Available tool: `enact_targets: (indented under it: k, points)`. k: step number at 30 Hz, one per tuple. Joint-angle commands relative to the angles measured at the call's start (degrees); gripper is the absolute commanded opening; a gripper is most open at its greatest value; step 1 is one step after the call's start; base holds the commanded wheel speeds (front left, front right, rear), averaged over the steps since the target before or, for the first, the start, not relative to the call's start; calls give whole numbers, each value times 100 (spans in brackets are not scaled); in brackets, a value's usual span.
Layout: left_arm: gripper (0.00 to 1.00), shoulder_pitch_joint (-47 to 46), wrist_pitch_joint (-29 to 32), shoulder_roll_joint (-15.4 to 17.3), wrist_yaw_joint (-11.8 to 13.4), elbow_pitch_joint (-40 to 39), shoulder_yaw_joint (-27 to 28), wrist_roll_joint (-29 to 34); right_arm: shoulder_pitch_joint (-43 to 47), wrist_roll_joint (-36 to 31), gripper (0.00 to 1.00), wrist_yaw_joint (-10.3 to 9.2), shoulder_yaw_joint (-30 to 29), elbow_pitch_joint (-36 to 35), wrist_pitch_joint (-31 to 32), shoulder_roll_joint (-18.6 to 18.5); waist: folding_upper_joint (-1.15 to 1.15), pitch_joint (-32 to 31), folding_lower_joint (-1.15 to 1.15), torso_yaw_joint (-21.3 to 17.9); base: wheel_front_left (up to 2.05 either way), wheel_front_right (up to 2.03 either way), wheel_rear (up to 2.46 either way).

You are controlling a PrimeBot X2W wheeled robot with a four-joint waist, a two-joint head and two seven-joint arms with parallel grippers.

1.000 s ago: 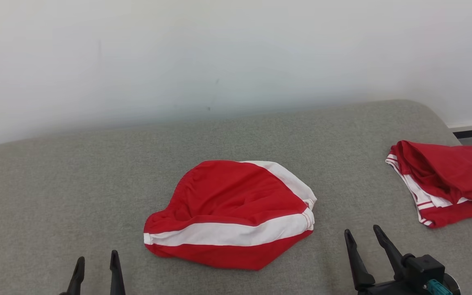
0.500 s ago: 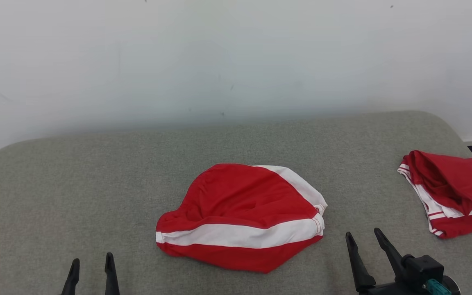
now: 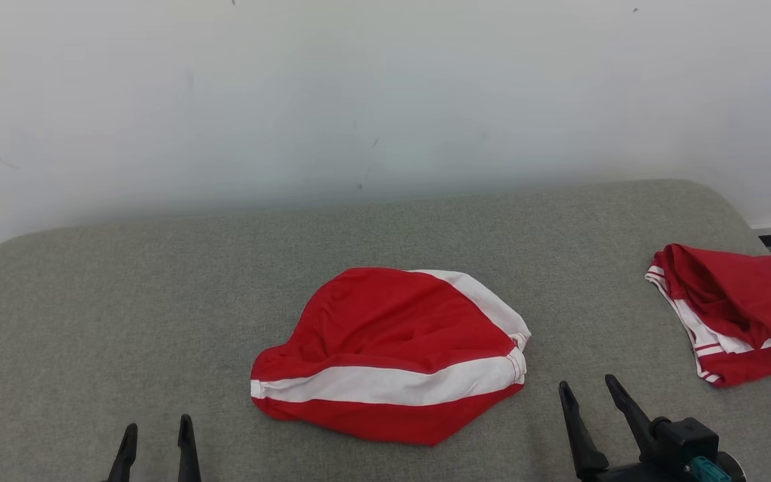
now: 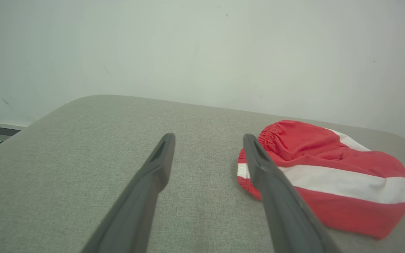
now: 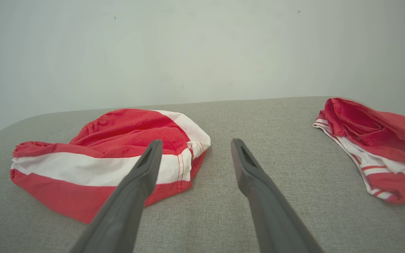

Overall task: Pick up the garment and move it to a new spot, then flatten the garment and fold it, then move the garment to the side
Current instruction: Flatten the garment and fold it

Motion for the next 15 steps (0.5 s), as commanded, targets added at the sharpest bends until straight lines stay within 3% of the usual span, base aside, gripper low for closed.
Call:
enact_targets:
  k: [1,8,15]
  points:
    - [100,17,-1,-8,-13,16,3,56,1,12,100,-18,2,4,-18,-4,0,6,0,-7,0,0,0]
    - [100,-39,-1,-17,26,141,-172,-47,-134,19,100,-18,174,63,76,-80,0,77,0,-21,0,0,0]
    - [100,-662,34,81,-242,1124,-462,63,-603,282,100,-18,397,543,481,-144,0,248,0,-21,0,0,0]
